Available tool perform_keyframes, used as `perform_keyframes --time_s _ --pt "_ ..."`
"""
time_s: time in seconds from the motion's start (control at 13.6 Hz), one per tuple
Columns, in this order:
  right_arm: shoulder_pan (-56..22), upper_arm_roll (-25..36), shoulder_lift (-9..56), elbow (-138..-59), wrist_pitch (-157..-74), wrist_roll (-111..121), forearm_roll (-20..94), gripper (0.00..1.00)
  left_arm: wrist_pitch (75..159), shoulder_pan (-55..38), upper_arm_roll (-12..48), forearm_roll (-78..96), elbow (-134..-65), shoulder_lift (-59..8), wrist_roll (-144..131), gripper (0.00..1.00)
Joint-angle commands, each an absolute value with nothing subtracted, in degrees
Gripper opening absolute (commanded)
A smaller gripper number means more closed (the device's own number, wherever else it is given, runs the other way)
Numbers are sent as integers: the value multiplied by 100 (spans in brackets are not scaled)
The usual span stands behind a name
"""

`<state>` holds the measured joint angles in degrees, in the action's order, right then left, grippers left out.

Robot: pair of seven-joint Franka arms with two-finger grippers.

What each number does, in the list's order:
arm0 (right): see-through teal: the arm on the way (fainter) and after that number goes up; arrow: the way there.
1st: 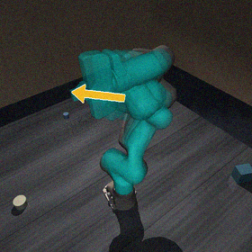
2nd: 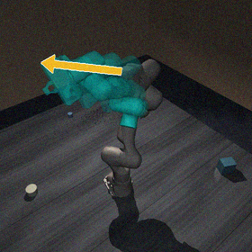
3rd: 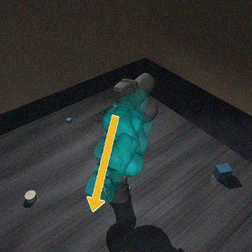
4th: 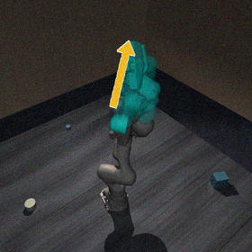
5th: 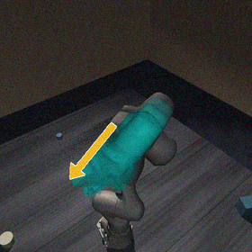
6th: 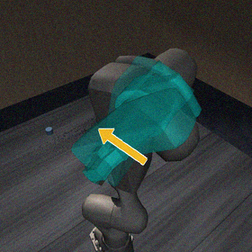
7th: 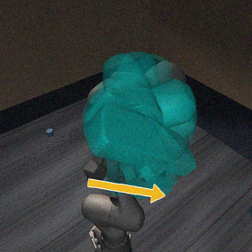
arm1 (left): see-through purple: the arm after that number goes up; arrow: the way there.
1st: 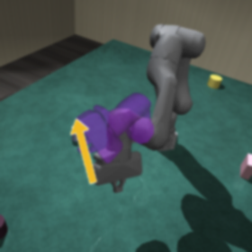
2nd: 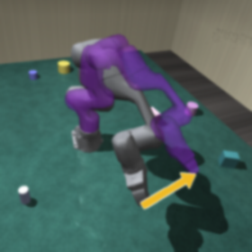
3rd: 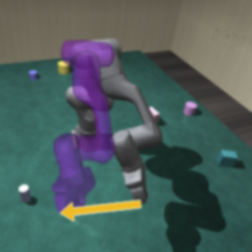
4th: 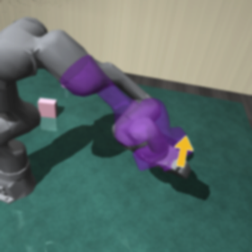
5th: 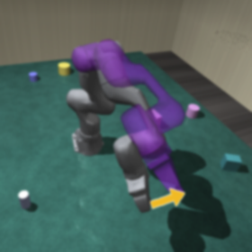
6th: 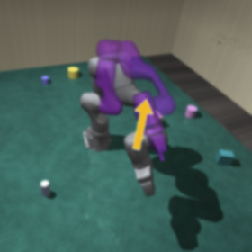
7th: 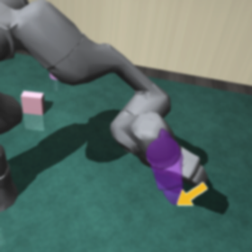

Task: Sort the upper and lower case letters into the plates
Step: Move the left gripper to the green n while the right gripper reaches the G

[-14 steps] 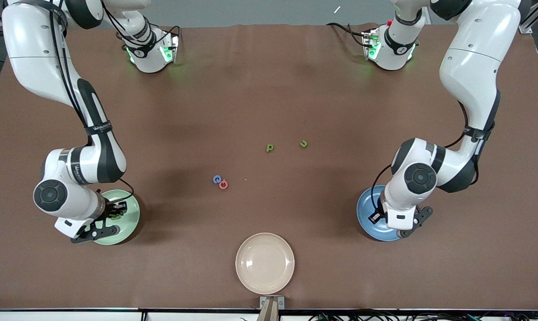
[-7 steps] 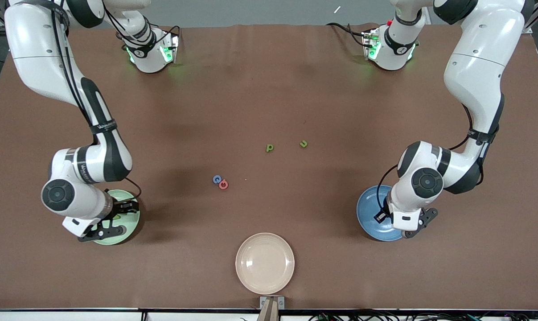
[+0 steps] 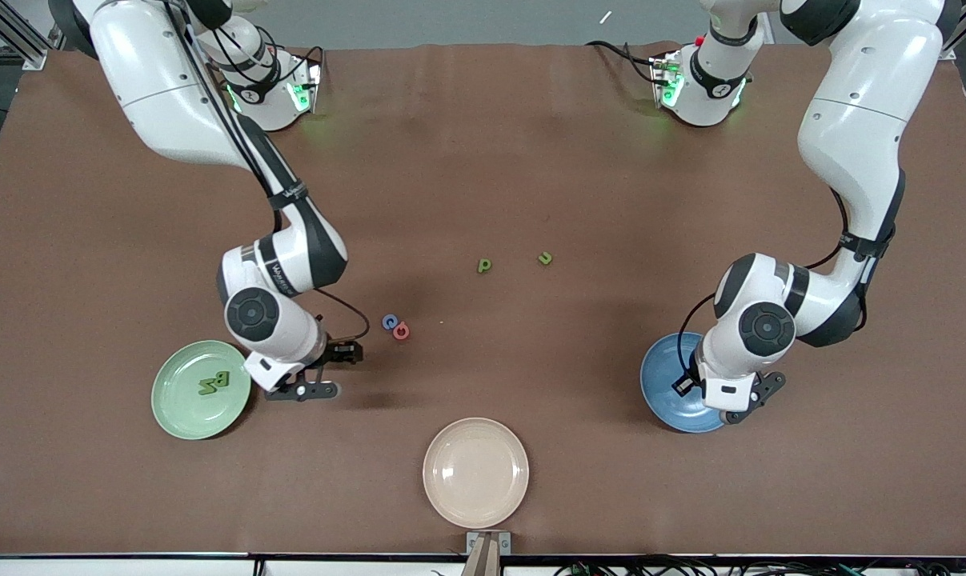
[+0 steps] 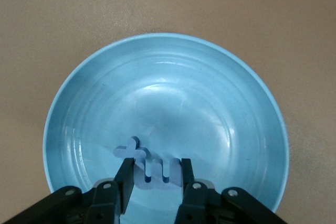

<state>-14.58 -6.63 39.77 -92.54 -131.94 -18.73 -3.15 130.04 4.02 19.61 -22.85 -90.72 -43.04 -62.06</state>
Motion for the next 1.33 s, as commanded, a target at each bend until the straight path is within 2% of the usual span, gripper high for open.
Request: perform_keyframes --time_s 0.0,0.07,0.22,0.37,0.52,0.66,0.74,0.81,1.11,1.25 --pt "-1379 -879 3692 -9773 -13430 -1785 -228 87 12955 422 2021 -2321 -9105 -4193 -6283 93" --pt "-1528 -888 3674 -9826 -13438 -1680 -246 87 12938 422 2065 -2286 -9114 -4149 -6284 100" --pt "-1748 -888 3578 -9914 -13447 -1652 -246 87 12448 422 2432 -2198 -9114 -4078 -6581 100" --pt "-1889 -888 3428 -10141 -13517 -1652 -264 87 12323 413 2819 -2197 -9201 -4026 -7169 100" --pt "-1898 -888 3314 -10597 -14033 -1652 -264 87 12331 387 3189 -2206 -9438 -3999 -7880 99" --pt "-1951 -879 3305 -10880 -14421 -1652 -264 87 12392 360 3531 -2267 -9763 -3973 -8357 95" --pt "-1986 -879 3313 -10985 -14606 -1652 -264 87 12401 360 3716 -2276 -9921 -3920 -8471 83" --pt "-2004 -879 3313 -11073 -14738 -1652 -264 87 12445 352 3813 -2285 -10062 -3903 -8795 78" --pt "-2144 -861 3366 -11118 -15011 -1723 -272 85 13523 185 3946 -2724 -11177 -3578 -9965 76" --pt "-2179 -861 3375 -11118 -15038 -1723 -272 80 13920 97 3938 -2733 -11407 -3577 -10247 71"
